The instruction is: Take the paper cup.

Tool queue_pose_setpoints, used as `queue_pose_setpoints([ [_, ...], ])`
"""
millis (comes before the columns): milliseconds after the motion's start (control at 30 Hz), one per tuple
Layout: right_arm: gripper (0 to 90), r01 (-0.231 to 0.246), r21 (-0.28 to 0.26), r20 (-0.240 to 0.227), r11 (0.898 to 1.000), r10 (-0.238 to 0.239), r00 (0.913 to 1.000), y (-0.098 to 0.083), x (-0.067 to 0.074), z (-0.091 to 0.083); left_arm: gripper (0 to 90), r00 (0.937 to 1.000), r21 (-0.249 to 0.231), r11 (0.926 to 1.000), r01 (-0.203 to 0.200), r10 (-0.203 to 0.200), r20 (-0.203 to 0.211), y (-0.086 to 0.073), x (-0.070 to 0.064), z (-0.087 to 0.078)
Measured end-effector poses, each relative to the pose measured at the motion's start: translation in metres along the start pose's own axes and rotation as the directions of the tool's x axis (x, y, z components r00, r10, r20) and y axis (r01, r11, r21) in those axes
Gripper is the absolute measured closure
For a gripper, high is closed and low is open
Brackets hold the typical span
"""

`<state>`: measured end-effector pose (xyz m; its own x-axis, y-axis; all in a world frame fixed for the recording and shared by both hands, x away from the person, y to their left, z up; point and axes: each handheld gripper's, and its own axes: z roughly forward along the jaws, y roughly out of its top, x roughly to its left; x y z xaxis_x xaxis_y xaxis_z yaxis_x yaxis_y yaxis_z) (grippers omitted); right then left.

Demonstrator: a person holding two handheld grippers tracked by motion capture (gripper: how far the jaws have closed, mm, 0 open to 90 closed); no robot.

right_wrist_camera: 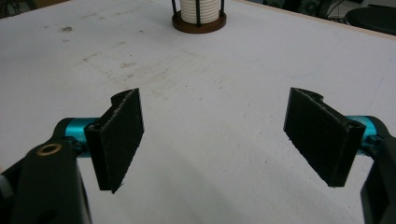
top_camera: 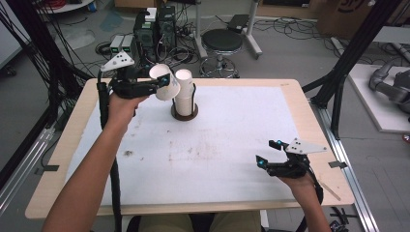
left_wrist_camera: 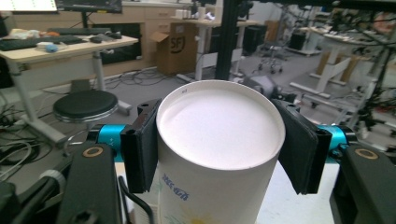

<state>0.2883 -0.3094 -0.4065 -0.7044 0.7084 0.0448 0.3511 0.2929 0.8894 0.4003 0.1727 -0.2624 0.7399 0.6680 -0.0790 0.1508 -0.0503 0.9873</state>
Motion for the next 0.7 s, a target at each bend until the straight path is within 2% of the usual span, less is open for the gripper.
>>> queue_pose_setpoints([
  [167, 20.4, 0.005, -0.003, -0.009, 1.0, -0.005, 0.9999, 0.001, 0.001, 0.002, 36.9, 0.9988, 0.012, 0.9996, -0.026, 0.025, 0.042, -0.016, -0.011, -0.012],
  [400, 20.3, 0.005, 0.013, -0.018, 1.0, -0.005, 0.9998, 0.004, 0.001, 0.008, 36.9, 0.9962, 0.028, 0.9993, -0.025, 0.023, 0.084, -0.038, -0.021, -0.02],
  [600, 20.3, 0.011, 0.031, -0.031, 0.999, -0.01, 0.9995, 0.004, 0.003, 0.011, 36.9, 0.9936, 0.048, 0.9988, -0.013, 0.007, 0.113, -0.056, -0.027, -0.021],
  [700, 20.3, 0.025, 0.019, -0.034, 0.999, -0.025, 0.9991, 0.005, 0.006, 0.01, 36.9, 0.9916, 0.055, 0.9984, -0.013, 0.006, 0.129, -0.061, -0.032, -0.02],
])
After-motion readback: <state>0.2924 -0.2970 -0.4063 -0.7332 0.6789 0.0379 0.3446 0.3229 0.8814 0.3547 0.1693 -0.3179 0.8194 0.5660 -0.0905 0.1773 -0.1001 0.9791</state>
